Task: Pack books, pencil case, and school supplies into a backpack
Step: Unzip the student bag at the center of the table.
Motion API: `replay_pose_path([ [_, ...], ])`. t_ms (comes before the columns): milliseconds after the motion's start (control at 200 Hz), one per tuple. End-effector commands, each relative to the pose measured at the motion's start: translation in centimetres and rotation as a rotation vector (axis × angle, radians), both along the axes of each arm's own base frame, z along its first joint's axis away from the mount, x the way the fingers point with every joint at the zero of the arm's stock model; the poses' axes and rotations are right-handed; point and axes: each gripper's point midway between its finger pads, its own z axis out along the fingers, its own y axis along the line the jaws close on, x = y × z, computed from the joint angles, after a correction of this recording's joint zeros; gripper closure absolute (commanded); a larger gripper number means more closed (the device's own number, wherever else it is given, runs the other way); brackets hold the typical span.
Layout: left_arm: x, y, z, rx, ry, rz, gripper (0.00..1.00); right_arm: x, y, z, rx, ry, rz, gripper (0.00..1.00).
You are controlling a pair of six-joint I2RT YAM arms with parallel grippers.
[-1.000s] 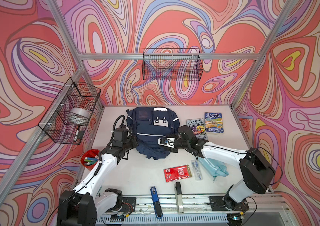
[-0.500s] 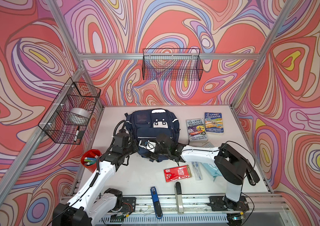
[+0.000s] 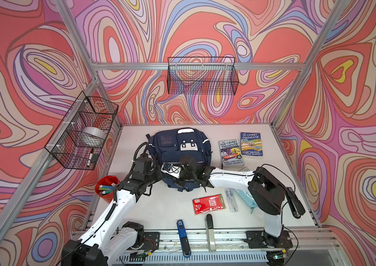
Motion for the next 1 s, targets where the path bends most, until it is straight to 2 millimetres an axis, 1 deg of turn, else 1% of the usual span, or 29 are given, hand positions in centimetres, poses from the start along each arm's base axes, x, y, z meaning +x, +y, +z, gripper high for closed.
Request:
replay_pose_path([
  [0,3.3,4.9,0.5,0.168,-0.072,0.171,1.0,-1.9,-3.9,0.5,-0.077,0.028,0.115,1.0],
  [65,3.9,5.5,-0.1,0.185,-0.055,0.189,1.0,-2.0,-5.0,1.2,-0.083,0.029,0.143,1.0],
  [80,4.4,5.6,0.4,0.185,-0.08,0.193,1.0,-2.0,-5.2,1.3,-0.083,0.025,0.146,1.0],
  [150,4.8,6.4,0.2,0.22,-0.069,0.206,1.0,-1.3,-5.7,1.1,-0.081,0.026,0.122,1.0],
  [155,4.8,6.4,0.2,0.221,-0.067,0.204,1.0,-1.3,-5.8,1.7,-0.072,0.018,0.121,1.0],
  [165,4.8,6.4,0.3,0.222,-0.068,0.205,1.0,-1.2,-5.9,2.2,-0.065,0.011,0.12,1.0],
  [210,4.8,6.7,0.2,0.226,-0.072,0.214,1.0,-1.1,-6.2,2.6,-0.063,0.009,0.122,1.0],
  [245,4.9,6.8,0.1,0.22,-0.077,0.218,1.0,-1.4,-6.3,2.8,-0.06,0.007,0.138,1.0],
  [295,5.3,7.4,-0.2,0.228,-0.072,0.233,1.0,-2.3,-6.6,3.0,-0.066,-0.011,0.191,1.0],
  [336,5.8,7.9,-0.6,0.241,-0.064,0.245,1.0,-3.2,-6.9,3.0,-0.072,-0.019,0.233,1.0],
  [406,6.7,8.9,-1.2,0.255,-0.052,0.266,1.0,-4.1,-7.4,3.0,-0.078,-0.018,0.269,1.0],
  [526,7.9,10.0,-1.0,0.284,-0.071,0.292,1.0,-5.5,-8.1,3.1,-0.087,0.008,0.319,1.0],
  [666,9.6,11.4,-0.9,0.296,-0.077,0.323,1.0,-5.7,-8.4,2.9,-0.105,0.02,0.325,1.0],
  [816,10.9,13.4,-1.2,0.312,-0.079,0.371,1.0,-6.3,-9.3,1.9,-0.148,0.04,0.334,1.0],
  [891,11.6,13.6,-1.2,0.327,-0.076,0.363,1.0,-6.5,-9.4,2.0,-0.142,0.042,0.333,1.0],
  [997,12.2,13.1,-1.5,0.307,-0.071,0.348,1.0,-6.6,-9.3,2.1,-0.129,0.03,0.334,1.0],
])
